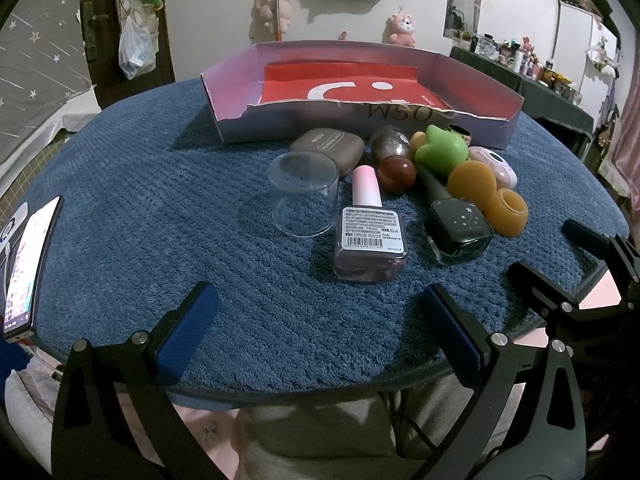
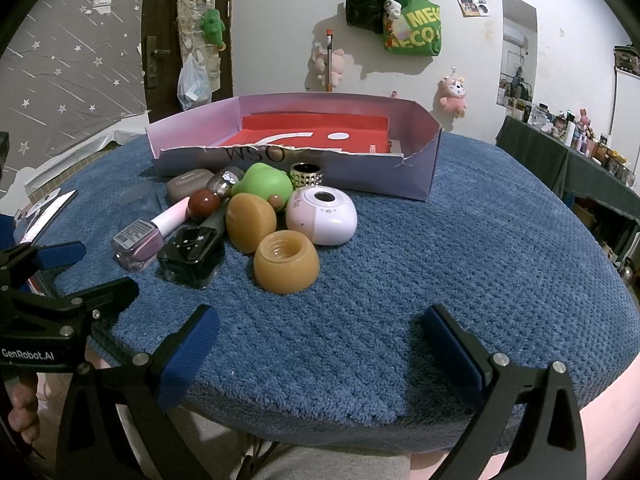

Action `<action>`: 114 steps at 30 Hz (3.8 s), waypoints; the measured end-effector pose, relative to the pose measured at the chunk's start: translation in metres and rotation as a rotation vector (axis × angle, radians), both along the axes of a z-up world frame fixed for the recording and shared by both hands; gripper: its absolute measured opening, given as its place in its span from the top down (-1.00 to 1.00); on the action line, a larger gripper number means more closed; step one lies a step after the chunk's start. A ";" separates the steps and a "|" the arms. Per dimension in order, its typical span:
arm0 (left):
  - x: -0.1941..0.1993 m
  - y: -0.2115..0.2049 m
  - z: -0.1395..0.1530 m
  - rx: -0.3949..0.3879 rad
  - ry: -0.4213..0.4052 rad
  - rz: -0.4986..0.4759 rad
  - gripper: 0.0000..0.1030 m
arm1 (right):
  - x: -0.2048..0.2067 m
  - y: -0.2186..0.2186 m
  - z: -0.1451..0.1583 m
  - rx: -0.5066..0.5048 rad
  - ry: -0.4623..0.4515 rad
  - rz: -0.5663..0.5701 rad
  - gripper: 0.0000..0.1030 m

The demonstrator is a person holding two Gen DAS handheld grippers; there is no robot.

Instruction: Organize rigid objects

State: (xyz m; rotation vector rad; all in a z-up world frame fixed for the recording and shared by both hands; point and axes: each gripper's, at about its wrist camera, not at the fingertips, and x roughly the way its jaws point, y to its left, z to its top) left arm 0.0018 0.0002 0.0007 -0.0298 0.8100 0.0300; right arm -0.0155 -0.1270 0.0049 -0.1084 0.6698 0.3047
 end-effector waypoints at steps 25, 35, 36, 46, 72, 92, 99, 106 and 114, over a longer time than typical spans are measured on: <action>0.004 -0.006 0.001 0.000 0.000 -0.012 -0.98 | 0.009 0.000 0.001 -0.008 0.016 0.035 -0.99; 0.010 -0.010 0.004 -0.016 -0.013 -0.030 -0.60 | 0.026 0.003 0.006 -0.004 0.021 0.065 -0.62; 0.011 -0.010 0.005 -0.016 -0.012 -0.027 -0.53 | 0.027 0.004 0.005 -0.007 0.019 0.067 -0.58; 0.022 -0.016 0.007 -0.013 -0.021 -0.048 0.06 | 0.035 0.016 0.006 -0.007 0.014 0.118 -0.15; 0.002 -0.022 0.026 -0.027 -0.094 -0.126 0.34 | 0.026 0.010 0.028 0.078 0.018 0.161 0.22; 0.018 -0.014 0.071 -0.019 -0.224 -0.134 0.34 | 0.048 0.011 0.063 0.127 -0.022 0.185 0.22; 0.036 -0.002 0.087 -0.045 -0.243 -0.146 0.34 | 0.064 0.014 0.077 0.130 -0.043 0.193 0.22; 0.057 0.003 0.098 -0.035 -0.251 -0.162 0.34 | 0.086 0.014 0.084 0.143 -0.033 0.195 0.22; 0.079 0.009 0.106 -0.017 -0.260 -0.175 0.34 | 0.113 0.016 0.091 0.145 -0.012 0.197 0.22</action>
